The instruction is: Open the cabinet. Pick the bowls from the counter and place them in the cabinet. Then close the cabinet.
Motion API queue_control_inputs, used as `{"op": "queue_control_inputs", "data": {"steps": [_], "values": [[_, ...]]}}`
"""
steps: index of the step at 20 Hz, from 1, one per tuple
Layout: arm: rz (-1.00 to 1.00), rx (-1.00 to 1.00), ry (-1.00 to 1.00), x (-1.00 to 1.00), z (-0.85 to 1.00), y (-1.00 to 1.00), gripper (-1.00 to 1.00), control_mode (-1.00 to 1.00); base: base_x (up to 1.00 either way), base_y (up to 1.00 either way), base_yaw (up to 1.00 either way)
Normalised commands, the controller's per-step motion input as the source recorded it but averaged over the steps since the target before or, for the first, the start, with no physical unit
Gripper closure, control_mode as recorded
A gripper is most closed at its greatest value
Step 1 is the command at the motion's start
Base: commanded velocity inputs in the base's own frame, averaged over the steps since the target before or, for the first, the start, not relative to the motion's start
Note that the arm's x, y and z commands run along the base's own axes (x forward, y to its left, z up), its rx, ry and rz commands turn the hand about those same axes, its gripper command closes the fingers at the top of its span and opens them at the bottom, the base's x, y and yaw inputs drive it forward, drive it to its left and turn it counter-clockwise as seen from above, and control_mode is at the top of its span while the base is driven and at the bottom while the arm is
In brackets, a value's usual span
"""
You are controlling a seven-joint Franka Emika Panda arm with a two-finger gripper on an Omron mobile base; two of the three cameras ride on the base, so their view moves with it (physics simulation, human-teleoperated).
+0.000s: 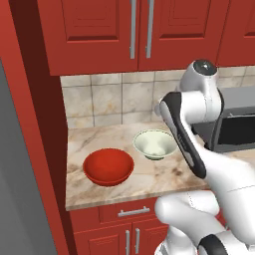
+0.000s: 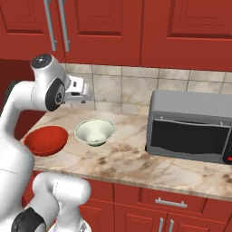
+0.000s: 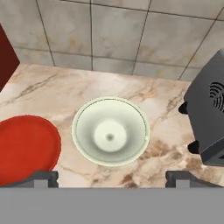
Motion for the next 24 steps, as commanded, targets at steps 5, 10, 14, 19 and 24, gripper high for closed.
{"op": "queue_control_inputs", "data": {"steps": [5,10,14,19,24], "values": [[0.00,-0.01,-0.42,-0.31,0.25,0.00,-1.00,-1.00,0.00,0.00,0.00],[0.00,0.13,-0.22,-0.25,0.40,-0.02,-1.00,-1.00,0.00,0.00,0.00],[0.00,0.10,-0.14,-0.14,0.43,0.00,-1.00,-1.00,0.00,0.00,0.00],[-0.01,0.02,-0.06,-0.14,0.30,0.05,-1.00,-1.00,0.00,0.00,0.00],[-0.06,-0.11,0.00,0.00,0.52,0.10,-1.00,-1.00,0.00,0.00,0.00]]}}
